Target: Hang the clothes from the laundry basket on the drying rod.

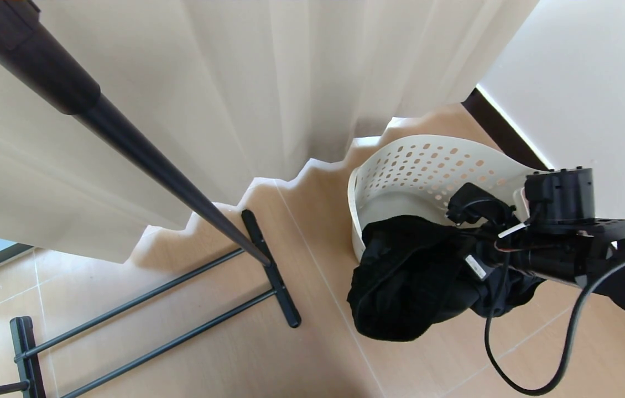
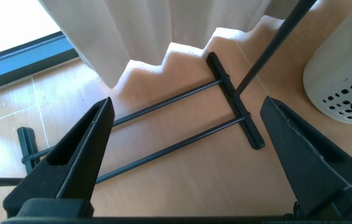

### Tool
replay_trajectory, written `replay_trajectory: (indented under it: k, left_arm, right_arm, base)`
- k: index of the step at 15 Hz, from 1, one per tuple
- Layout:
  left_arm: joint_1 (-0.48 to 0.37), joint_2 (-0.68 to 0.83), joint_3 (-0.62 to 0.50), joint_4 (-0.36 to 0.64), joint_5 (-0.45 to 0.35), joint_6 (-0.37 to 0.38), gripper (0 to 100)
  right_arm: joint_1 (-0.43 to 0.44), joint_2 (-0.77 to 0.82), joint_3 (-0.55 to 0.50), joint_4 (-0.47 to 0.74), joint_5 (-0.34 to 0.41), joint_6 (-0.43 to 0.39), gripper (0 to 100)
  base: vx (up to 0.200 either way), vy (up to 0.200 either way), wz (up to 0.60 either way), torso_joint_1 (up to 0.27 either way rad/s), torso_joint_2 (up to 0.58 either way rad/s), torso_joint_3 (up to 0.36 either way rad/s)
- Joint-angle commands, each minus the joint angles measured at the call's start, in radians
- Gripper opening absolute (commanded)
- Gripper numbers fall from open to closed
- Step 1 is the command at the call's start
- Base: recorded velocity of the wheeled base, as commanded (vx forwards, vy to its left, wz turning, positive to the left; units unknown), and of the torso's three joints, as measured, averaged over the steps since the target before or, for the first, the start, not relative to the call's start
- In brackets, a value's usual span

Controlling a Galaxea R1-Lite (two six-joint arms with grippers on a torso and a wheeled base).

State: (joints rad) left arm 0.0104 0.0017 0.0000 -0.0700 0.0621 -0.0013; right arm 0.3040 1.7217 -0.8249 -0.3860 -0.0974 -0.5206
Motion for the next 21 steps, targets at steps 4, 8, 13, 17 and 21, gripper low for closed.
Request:
replay_trajectory:
  k: [4, 8, 13, 17, 21]
  left_arm:
    - [0.000, 0.000, 0.000, -0.001, 0.001, 0.000, 100]
    - [0.000, 0.000, 0.000, -0.001, 0.001, 0.000, 100]
    - [0.002, 0.000, 0.000, 0.001, -0.001, 0.000, 100]
    - [0.000, 0.000, 0.000, 0.001, -0.001, 0.000, 100]
    - [0.000, 0.000, 0.000, -0.001, -0.001, 0.000, 100]
  right_arm:
    - [0.161, -0.418, 0.135, -0.002, -0.005, 0.110, 0]
    - [0.326, -0.614, 0.133, -0.005, -0.076, 0.119, 0]
    - [0.340, -0.662, 0.204, -0.019, -0.077, 0.154, 0]
    - [0.320, -0.657, 0.188, -0.019, -0.079, 0.174, 0]
    - [0.279, -0.645, 0.182, -0.019, -0.079, 0.200, 0]
  base:
    - [0.000, 0.000, 0.00, 0.000, 0.00, 0.000]
    - [0.000, 0.000, 0.00, 0.000, 0.00, 0.000]
    - [0.000, 0.000, 0.00, 0.000, 0.00, 0.000]
    - [0.000, 0.000, 0.00, -0.001, 0.00, 0.101]
    - [0.000, 0.000, 0.00, 0.002, 0.00, 0.187]
